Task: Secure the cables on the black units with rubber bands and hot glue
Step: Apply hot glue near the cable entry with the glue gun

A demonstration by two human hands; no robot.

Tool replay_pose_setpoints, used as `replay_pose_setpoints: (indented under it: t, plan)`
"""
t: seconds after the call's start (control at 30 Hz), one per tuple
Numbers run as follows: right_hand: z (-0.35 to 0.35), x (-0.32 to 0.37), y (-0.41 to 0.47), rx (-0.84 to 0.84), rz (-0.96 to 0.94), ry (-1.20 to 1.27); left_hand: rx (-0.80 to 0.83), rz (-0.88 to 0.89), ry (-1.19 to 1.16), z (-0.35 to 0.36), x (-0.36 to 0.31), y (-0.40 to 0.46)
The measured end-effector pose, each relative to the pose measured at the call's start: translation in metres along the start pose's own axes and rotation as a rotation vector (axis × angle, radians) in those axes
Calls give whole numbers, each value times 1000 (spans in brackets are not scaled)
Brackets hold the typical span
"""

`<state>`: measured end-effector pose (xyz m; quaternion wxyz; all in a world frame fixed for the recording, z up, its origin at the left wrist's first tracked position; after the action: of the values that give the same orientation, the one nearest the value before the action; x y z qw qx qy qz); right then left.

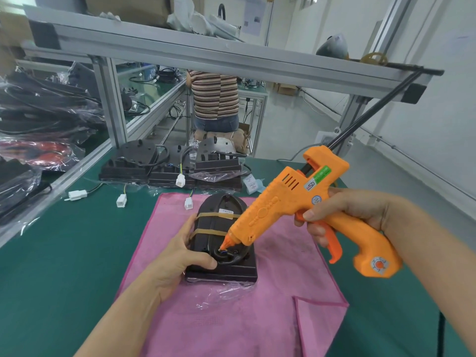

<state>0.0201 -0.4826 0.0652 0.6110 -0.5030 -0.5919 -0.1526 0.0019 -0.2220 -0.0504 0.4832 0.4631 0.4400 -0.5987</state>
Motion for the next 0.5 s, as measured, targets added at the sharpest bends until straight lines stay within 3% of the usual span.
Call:
replay_pose_setpoints:
  t: [0.5]
  plan:
    - [4,6,-9,29,-36,-16,-2,-23,-17,0,2,1]
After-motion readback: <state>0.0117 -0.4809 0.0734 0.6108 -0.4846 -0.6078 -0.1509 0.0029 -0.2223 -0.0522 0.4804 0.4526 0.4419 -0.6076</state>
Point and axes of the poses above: each hand's wrist, its own y-axis towards the middle knuckle, its own z-axis out of the palm, x = y × z, the point moved 5 cm from there along y, towards the middle knuckle, and after that the axes turned 10 degrees about -x, right-handed, at the moved point
